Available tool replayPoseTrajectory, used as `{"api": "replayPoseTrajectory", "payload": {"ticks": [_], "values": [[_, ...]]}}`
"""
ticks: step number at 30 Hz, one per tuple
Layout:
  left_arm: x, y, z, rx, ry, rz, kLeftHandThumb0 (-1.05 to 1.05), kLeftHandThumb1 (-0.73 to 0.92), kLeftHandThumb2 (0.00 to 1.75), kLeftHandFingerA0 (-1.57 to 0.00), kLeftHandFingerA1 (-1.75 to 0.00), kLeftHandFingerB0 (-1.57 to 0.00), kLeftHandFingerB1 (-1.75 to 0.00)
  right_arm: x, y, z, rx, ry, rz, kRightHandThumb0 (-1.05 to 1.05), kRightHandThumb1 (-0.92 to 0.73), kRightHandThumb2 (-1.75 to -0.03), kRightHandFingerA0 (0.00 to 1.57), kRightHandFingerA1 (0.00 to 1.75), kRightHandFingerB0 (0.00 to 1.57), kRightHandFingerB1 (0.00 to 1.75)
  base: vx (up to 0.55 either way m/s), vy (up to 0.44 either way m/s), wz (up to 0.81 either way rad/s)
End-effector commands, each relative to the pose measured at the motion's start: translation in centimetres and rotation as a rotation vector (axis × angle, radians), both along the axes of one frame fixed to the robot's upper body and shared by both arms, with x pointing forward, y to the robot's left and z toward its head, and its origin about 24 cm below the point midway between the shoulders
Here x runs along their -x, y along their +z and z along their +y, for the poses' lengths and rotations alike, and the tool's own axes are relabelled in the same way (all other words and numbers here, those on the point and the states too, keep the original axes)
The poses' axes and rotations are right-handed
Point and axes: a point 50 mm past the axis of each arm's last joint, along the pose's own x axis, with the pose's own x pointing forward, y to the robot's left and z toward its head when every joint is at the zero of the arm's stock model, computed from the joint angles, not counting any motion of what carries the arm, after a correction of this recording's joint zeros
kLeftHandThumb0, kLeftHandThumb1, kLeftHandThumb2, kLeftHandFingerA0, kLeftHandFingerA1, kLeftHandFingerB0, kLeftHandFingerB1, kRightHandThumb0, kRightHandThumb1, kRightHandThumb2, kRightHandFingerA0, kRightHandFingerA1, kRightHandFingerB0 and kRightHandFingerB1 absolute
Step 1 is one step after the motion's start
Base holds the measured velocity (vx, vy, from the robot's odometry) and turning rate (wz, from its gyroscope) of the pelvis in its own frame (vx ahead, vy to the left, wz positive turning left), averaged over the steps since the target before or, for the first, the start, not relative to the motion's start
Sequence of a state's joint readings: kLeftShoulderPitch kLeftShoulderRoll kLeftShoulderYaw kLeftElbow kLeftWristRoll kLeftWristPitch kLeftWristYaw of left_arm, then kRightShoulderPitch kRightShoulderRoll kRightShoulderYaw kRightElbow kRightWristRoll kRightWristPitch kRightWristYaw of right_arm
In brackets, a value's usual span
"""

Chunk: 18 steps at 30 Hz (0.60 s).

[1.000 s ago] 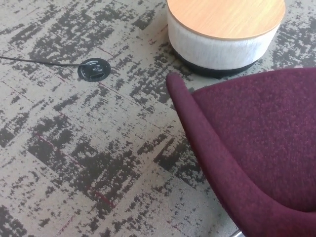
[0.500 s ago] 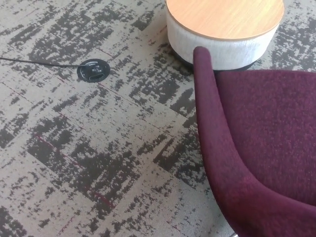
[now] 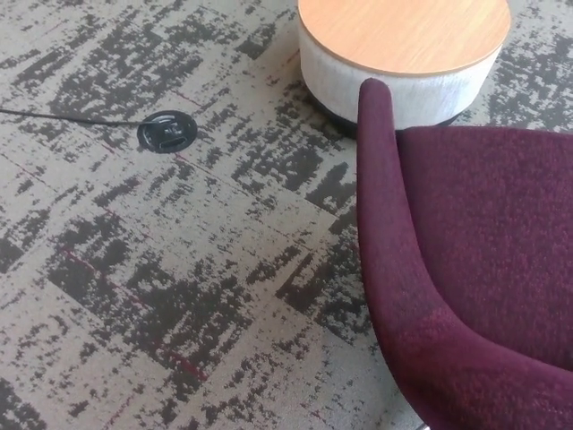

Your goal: The robot walks towards a chair and uses its right hand to push it from the side in an anticlockwise direction to rotate it

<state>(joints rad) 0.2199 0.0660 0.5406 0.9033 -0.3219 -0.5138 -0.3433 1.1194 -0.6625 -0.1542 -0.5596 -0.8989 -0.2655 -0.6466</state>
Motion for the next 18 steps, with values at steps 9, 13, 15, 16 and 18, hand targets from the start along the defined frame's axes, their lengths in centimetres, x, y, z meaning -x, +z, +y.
{"api": "replayPoseTrajectory", "payload": {"ticks": [9,13,15,16,18], "values": [[2.1,0.1,-0.2,-0.027,-0.003,-0.037,-0.75,0.85,0.66,-0.41,-0.42,-0.29,-0.31,7.9,-1.9,-3.3,0.082,0.052,0.114,-0.52,-0.81,-1.22,0.14,0.77,0.01,0.67,0.0,0.0,0.0],[2.1,-0.5,-0.7,-0.012,-0.008,-0.017,-0.76,0.84,0.66,-0.41,-0.45,-0.32,-0.32,7.7,-5.7,-6.4,0.163,-0.094,0.315,-0.63,-0.87,-0.53,0.08,1.3,0.0,1.15,0.0,0.0,0.0],[2.1,-0.9,-1.0,0.02,-0.007,-0.007,-0.75,0.84,0.66,-0.41,-0.45,-0.33,-0.32,7.5,-7.5,-7.7,0.185,-0.176,0.375,-0.62,-0.61,-1.0,0.29,0.91,0.09,0.77,0.0,0.0,0.0],[2.1,-1.1,-1.2,0.031,-0.007,-0.002,-0.75,0.84,0.66,-0.41,-0.45,-0.33,-0.32,7.4,-8.1,-8.3,0.172,-0.203,0.381,-0.62,-0.61,-1.0,0.29,0.91,0.09,0.77,0.0,0.0,0.0],[2.2,-1.4,-1.3,0.036,0.003,0.029,-0.75,0.83,0.66,-0.41,-0.44,-0.34,-0.32,6.4,-10.3,-9.5,0.232,-0.262,0.391,-0.61,-0.91,-0.62,0.0,1.5,0.0,1.1,0.0,0.0,0.0]]}}
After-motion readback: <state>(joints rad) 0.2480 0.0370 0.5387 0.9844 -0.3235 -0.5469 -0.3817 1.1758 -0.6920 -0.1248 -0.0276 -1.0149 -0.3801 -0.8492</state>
